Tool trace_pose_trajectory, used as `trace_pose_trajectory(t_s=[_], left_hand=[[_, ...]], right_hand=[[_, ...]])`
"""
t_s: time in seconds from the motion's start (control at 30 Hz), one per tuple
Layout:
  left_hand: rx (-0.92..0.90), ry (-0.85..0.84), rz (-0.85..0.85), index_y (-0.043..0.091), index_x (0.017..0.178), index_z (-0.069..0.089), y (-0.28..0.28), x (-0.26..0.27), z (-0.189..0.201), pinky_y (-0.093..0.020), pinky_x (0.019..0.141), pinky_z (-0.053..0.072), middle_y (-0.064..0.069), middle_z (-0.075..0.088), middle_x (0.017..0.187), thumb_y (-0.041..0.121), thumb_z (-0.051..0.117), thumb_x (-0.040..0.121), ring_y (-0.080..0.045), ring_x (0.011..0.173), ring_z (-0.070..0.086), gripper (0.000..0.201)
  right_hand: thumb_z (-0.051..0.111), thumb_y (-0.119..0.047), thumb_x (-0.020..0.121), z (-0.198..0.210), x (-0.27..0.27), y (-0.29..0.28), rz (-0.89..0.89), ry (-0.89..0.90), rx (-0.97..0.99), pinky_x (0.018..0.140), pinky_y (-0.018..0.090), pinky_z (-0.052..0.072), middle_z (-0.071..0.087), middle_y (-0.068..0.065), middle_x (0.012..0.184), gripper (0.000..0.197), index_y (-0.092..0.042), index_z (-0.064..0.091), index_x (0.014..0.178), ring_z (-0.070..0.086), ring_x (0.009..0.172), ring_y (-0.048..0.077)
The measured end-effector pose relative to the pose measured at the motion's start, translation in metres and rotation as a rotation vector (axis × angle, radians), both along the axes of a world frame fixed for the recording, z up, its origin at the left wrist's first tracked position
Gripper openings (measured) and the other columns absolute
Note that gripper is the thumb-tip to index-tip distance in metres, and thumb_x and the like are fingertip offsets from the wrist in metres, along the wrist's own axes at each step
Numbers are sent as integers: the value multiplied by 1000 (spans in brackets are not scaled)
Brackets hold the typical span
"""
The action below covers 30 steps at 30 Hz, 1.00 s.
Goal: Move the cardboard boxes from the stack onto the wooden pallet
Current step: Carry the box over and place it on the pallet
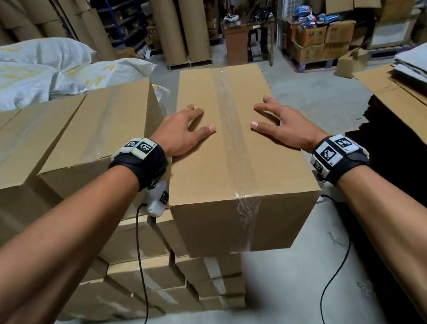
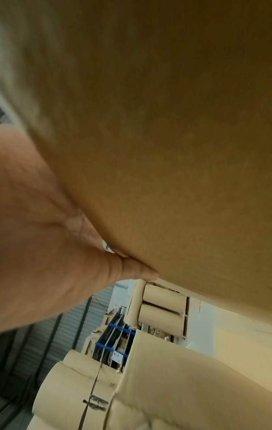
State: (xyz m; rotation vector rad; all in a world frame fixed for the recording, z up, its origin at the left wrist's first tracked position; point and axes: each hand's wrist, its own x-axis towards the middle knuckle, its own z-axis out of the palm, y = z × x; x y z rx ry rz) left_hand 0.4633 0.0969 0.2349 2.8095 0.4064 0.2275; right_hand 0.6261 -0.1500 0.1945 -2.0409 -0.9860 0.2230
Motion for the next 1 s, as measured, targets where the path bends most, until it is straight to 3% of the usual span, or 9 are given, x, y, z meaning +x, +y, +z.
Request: trace_pose_trajectory(t_s=[0.2, 0.33, 0.4, 0.47, 0.57, 0.83, 0.93, 1.0], left_hand=[[-29, -27, -28, 26, 160, 40, -61, -84, -11, -41, 129, 20, -3, 24, 172, 71, 54, 96, -27, 157, 27, 80], [-68, -52, -55, 25, 160, 40, -102, -151, -22, -37, 129, 19, -3, 23, 172, 69, 56, 96, -25, 157, 26, 79], [-72, -55, -66, 24, 160, 41, -124, -185, -28, -35, 128, 18, -3, 23, 172, 66, 57, 97, -24, 157, 26, 77], [-85, -64, -60, 24, 159, 42, -146, -218, -34, -33, 128, 18, -4, 24, 172, 65, 59, 97, -23, 157, 26, 77], [-101, -52, -56, 24, 158, 44, -177, -260, -44, -33, 128, 20, -3, 26, 171, 65, 59, 96, -22, 157, 27, 76], [-148, -66, 0, 25, 157, 46, -256, -345, -80, -30, 127, 20, 1, 30, 170, 61, 64, 94, -18, 156, 29, 75], [-192, -75, 45, 25, 156, 48, -285, -370, -100, -32, 127, 23, 2, 32, 169, 61, 66, 92, -17, 155, 31, 75], [-201, -65, 80, 26, 156, 48, -307, -388, -115, -33, 127, 24, 4, 32, 169, 61, 65, 92, -17, 154, 32, 74]], right_hand=[[71, -45, 98, 1, -98, -70, -59, -36, -39, 114, 15, 18, 18, 2, 174, 69, -20, 47, 157, 25, 154, 6], [71, -45, 98, -3, -167, -116, -73, -39, -55, 112, 11, 19, 17, -1, 174, 68, -21, 48, 157, 26, 145, -6], [72, -49, 96, -9, -201, -138, -82, -34, -60, 119, 17, 21, 18, -1, 174, 69, -23, 48, 156, 25, 150, -1], [72, -57, 93, -16, -231, -161, -77, -32, -56, 128, 31, 22, 19, 0, 174, 74, -25, 49, 155, 27, 156, 9], [70, -64, 89, -25, -272, -194, -66, -22, -75, 129, 42, 25, 20, 0, 174, 78, -27, 50, 154, 30, 156, 13], [73, -54, 93, -59, -347, -270, -40, -31, -93, 130, 38, 22, 21, -1, 174, 71, -26, 50, 155, 26, 157, 12], [73, -49, 95, -74, -369, -294, -12, -32, -114, 127, 30, 19, 19, -2, 174, 71, -23, 48, 156, 24, 157, 11], [74, -48, 95, -87, -381, -311, 15, -17, -127, 128, 31, 18, 20, -2, 174, 71, -23, 49, 156, 23, 157, 11]])
